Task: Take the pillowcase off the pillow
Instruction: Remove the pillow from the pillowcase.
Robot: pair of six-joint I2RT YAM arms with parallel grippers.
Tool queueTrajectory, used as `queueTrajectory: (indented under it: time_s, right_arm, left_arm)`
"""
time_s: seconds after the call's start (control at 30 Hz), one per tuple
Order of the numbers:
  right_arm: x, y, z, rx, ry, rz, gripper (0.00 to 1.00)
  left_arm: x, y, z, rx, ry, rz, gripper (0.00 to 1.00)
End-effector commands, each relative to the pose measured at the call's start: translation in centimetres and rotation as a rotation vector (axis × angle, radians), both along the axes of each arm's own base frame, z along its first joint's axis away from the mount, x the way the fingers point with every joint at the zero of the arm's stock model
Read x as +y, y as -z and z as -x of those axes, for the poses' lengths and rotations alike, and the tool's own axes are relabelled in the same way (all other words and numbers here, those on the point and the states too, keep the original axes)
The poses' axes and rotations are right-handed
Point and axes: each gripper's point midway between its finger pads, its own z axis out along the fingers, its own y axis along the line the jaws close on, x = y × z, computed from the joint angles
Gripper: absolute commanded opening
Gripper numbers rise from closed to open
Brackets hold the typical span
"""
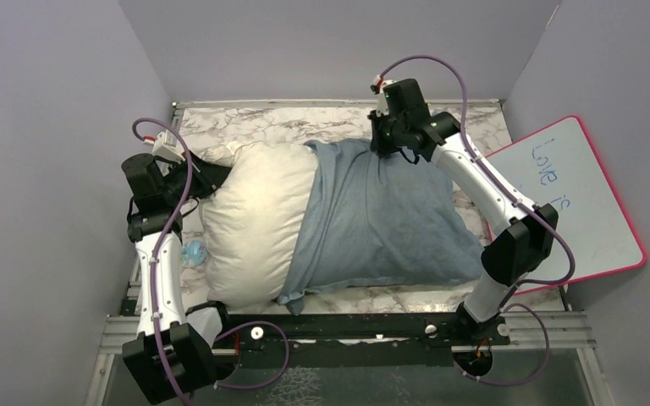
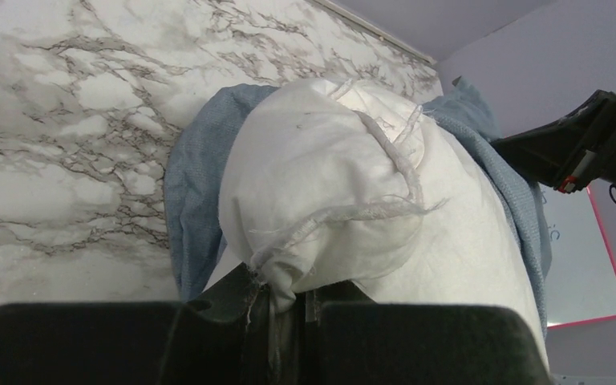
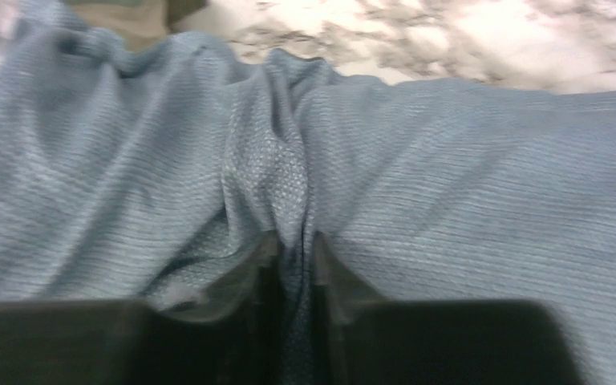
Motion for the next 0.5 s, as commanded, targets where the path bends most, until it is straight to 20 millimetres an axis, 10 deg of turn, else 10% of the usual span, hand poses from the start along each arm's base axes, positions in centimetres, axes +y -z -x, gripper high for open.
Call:
queueTrajectory:
  time_s: [0.0, 0.1, 0.27, 0.47]
  right_arm:
    - [-9.8, -0.8, -3.0, -0.003, 0.271, 0.091, 0.05]
    - [-11.0, -1.0, -3.1, 0.022, 0.282, 0.021, 0.05]
    - [-5.1, -3.3, 0.0, 0.109, -0.007, -0.218, 0.09]
    - [-2.4, -8.7, 3.5, 0.004, -0.16, -0.38, 0.64]
  left_arm:
    - [1.6, -0.7, 0.0, 0.024, -0.072, -0.083, 0.0]
    - [2.4, 0.0, -0.2, 0.073, -0.082, -0.066, 0.0]
    - [2.8, 0.1, -0.9, 0.073, -0.105, -0.026, 0.0]
    - [3.2, 0.8, -1.9, 0.097, -0.151, 0.04, 0.0]
